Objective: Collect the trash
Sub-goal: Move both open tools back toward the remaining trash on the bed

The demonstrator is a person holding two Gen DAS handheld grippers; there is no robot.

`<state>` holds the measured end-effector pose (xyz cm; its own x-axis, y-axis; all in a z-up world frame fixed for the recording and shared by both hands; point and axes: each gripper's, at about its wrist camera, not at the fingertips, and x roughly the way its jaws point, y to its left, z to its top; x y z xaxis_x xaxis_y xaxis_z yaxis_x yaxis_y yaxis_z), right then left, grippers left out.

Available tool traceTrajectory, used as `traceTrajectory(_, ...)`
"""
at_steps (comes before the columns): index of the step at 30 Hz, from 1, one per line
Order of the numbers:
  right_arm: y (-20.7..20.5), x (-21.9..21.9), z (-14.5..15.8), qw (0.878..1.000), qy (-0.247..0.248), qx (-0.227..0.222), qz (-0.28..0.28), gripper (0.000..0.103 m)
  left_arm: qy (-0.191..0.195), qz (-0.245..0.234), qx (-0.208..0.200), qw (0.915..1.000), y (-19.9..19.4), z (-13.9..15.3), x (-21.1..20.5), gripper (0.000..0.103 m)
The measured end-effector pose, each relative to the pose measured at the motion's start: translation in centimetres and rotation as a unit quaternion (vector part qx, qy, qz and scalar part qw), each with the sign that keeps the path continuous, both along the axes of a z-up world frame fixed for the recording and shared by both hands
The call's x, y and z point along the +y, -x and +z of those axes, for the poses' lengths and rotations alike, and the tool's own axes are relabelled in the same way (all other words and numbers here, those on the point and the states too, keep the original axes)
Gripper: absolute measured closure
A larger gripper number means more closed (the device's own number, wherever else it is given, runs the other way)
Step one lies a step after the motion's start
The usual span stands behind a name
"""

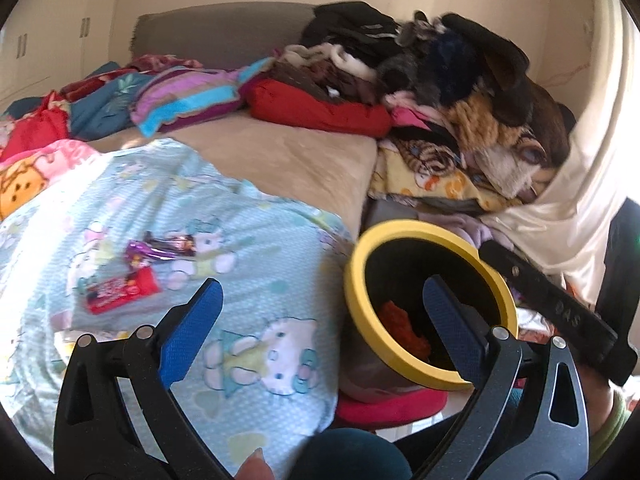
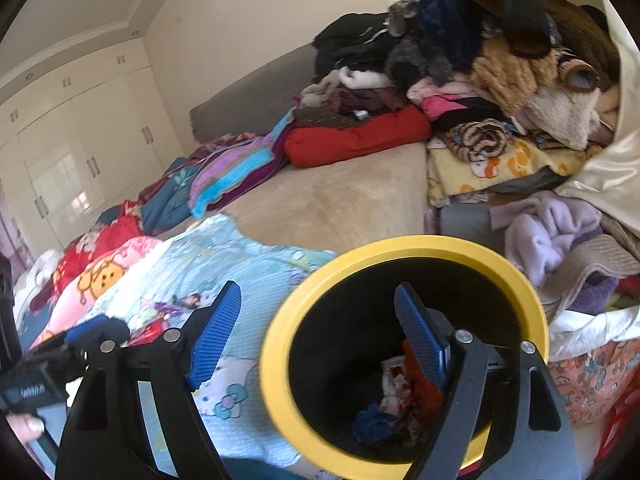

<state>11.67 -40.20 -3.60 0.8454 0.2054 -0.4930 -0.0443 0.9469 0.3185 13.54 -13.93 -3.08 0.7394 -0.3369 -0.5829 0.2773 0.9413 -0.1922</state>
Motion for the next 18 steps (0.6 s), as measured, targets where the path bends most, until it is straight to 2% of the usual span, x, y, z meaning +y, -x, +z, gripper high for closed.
traceTrajectory(9, 0.2, 4.7, 0.8, 0.998, 0.025, -0.005, 0.055, 0.024, 0.004, 0.053, -0.018, 0.9984, 0.5, 0.8, 4.5, 0.011)
traceTrajectory(18, 0.0, 9.4, 0.5, 0.993, 0.051, -0.003, 0.107, 0.024, 0.009, 0.093, -0.019, 0.9954, 0.5, 1.0, 8.4, 0.011)
